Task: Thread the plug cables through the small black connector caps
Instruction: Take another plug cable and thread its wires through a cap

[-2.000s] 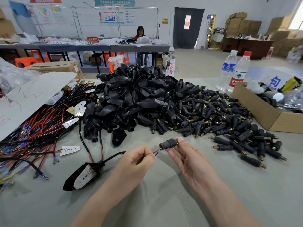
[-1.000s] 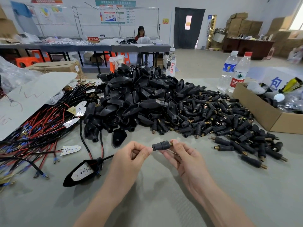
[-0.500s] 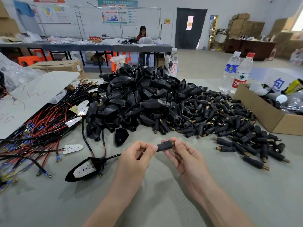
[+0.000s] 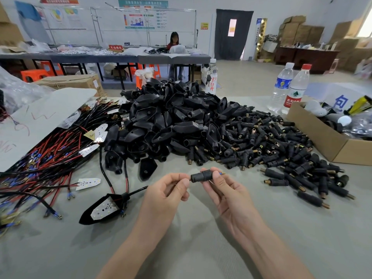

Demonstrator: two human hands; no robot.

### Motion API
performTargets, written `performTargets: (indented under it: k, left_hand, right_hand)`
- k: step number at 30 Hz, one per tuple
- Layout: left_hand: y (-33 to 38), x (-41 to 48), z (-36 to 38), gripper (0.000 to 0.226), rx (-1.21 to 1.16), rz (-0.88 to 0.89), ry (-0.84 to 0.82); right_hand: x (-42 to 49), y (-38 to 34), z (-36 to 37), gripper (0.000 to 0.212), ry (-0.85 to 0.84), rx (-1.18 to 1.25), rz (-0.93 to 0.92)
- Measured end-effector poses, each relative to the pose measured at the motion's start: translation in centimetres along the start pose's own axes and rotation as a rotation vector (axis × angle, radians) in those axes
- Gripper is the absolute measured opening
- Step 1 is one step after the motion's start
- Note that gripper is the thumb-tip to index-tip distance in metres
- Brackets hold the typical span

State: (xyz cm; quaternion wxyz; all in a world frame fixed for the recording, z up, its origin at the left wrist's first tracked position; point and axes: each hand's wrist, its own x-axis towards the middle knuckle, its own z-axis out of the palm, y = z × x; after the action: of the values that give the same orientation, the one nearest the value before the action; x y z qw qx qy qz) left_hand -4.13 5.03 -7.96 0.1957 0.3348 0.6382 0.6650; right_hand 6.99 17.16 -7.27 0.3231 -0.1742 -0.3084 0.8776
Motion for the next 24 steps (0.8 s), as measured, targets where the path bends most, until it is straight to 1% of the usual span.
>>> performTargets:
  k: [2, 4, 8, 10, 14, 16, 20, 24]
  left_hand:
    - [0.12, 0.17, -0.04, 0.019, -0.055, -0.005, -0.004]
    - [0.14, 0.28, 0.01, 0.019, -0.059, 0.0, -0.005]
    - [0.09, 0.2, 0.07, 0.02, 0.031, 0.037, -0.007]
    - [0.26, 0.14, 0.04, 0.021, 0.069, 0.058, 0.021]
    - [0.17, 0.16, 0.0, 0.012, 0.108, 0.035, 0.062]
    - [-0.01, 0.24, -0.04, 0.008, 0.146, 0.031, 0.043]
    - [0.11, 0.19, -0.31, 0.009, 0.218, 0.023, -0.012]
    - [-0.01, 0.06, -0.75, 0.009, 0.401, 0.055, -0.026]
  right_hand:
    - [0.1, -0.08, -0.02, 0.026, 0.013, 0.017, -0.003]
    - [0.1, -0.03, -0.08, 0.028, 0.007, 0.002, -0.002]
    - [-0.03, 0.08, -0.13, 0.031, -0.02, -0.057, -0.01]
    - [0.05, -0.02, -0.13, 0.031, -0.005, -0.06, -0.025]
    - [0.18, -0.29, -0.33, 0.029, 0.018, -0.035, -0.041]
    - [0.13, -0.36, -0.41, 0.029, 0.003, -0.032, -0.03]
    - [0.07, -0.34, -0.48, 0.032, -0.037, -0.058, -0.005]
    - [0.13, -0.36, -0.51, 0.032, -0.051, -0.096, -0.016]
